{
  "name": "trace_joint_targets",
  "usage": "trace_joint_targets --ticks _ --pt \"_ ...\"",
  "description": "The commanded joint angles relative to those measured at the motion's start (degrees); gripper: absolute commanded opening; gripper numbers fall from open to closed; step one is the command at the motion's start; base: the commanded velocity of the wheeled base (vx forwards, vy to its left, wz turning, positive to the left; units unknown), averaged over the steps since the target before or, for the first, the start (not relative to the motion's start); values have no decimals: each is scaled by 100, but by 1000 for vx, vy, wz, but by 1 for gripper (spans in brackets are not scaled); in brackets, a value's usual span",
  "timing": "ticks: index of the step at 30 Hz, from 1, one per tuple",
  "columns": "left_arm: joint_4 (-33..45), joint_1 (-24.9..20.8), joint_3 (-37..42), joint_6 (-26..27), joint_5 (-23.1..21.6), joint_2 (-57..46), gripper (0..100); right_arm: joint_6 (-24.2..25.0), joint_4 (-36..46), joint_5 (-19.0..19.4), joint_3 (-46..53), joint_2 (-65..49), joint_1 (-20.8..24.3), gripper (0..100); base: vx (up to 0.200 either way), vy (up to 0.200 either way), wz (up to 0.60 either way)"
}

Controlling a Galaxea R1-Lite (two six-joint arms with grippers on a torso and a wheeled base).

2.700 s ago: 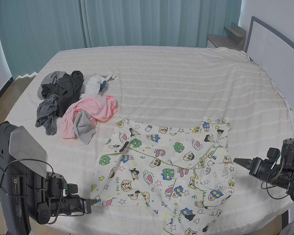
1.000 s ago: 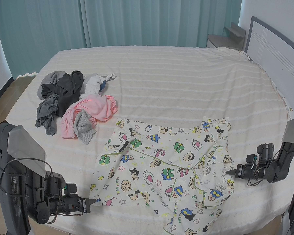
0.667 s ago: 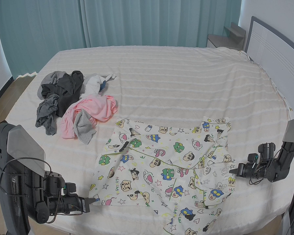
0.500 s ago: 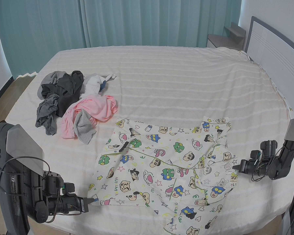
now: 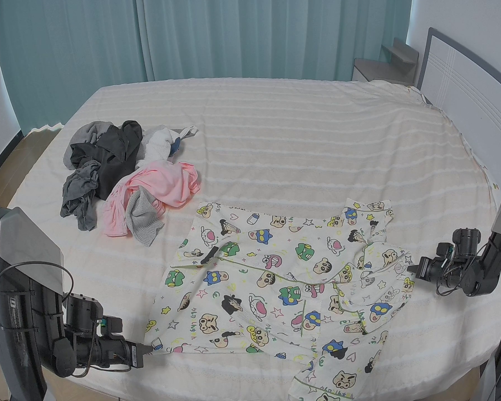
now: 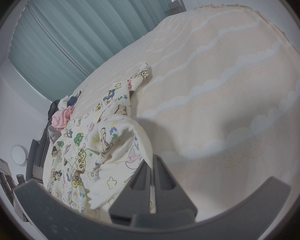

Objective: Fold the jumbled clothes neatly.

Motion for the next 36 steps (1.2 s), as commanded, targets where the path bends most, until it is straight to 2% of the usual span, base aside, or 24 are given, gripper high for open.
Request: trace_joint_targets --ticks 1,8,11,14,18,30,34,35,36 --pt "49 209 72 110 -12 -210 0 8 -7 -19 -166 16 -85 0 0 0 0" --pt "111 411 72 198 -74 -219 0 17 -7 -54 -386 77 -243 0 0 0 0" --pt "366 446 72 207 -329 -333 0 17 -7 -72 -500 121 -287 0 0 0 0" --pt "524 446 72 225 -390 -395 0 17 11 -72 -518 121 -313 0 0 0 0" --pt "902 446 72 515 -513 -412 0 8 2 -230 -641 209 -401 0 0 0 0" --pt "884 534 72 541 -522 -245 0 0 -7 -239 -623 253 -471 0 0 0 0" --pt "876 595 81 532 -654 -271 0 -27 11 -239 -597 262 -489 0 0 0 0" --pt "858 613 81 532 -698 -280 0 -36 -7 -239 -597 271 -498 100 0 0 0" --pt "814 648 72 524 -733 -298 0 -53 -24 -239 -588 280 -524 100 0 0 0"
